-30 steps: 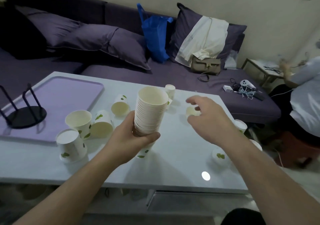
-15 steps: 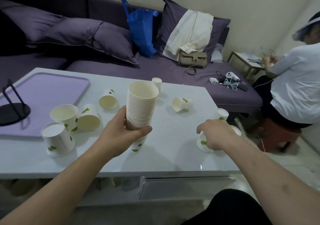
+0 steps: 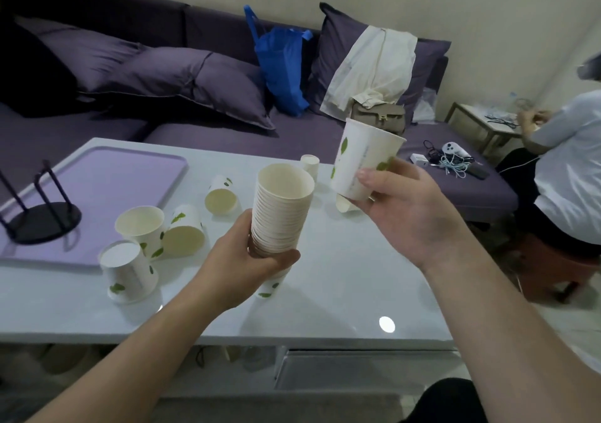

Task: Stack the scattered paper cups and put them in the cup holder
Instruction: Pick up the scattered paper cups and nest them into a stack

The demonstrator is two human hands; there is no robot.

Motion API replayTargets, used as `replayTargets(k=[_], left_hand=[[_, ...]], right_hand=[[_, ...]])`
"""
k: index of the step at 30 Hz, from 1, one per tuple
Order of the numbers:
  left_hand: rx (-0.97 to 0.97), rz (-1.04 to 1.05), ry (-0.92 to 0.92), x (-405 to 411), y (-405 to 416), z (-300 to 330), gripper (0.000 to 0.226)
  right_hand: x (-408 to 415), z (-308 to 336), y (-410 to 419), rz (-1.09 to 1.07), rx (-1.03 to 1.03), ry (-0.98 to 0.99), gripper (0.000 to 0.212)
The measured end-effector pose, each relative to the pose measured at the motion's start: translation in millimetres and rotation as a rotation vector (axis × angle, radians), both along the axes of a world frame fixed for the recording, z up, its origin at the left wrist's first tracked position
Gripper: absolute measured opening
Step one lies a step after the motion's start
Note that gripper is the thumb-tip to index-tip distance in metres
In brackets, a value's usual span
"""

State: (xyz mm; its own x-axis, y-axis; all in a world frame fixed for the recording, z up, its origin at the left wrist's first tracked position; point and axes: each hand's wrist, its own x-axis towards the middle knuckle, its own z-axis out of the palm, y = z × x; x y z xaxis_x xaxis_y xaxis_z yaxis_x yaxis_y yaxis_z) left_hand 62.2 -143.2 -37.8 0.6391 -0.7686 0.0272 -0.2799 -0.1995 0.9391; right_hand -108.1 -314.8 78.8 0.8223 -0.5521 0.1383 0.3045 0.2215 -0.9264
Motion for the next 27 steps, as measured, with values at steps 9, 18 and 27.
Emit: replayTargets(k=[9, 18, 27], left_hand=[[-0.013, -0.001, 0.003, 6.2, 4.2, 3.5, 0.075], [-0.081, -0.021, 0.034, 10.6, 5.4, 2.5, 0.075], [-0.028, -0.020, -0.005, -3.2, -8.8, 3.5, 0.060]], right_hand=[[59.6, -7.3, 26.2, -0.022, -0.570, 0.260, 0.065], [51.7, -9.9, 50.7, -0.041, -1.489, 0.412, 0.083], [5.4, -20.9, 20.4, -0.215, -1.023, 0.489, 0.060]])
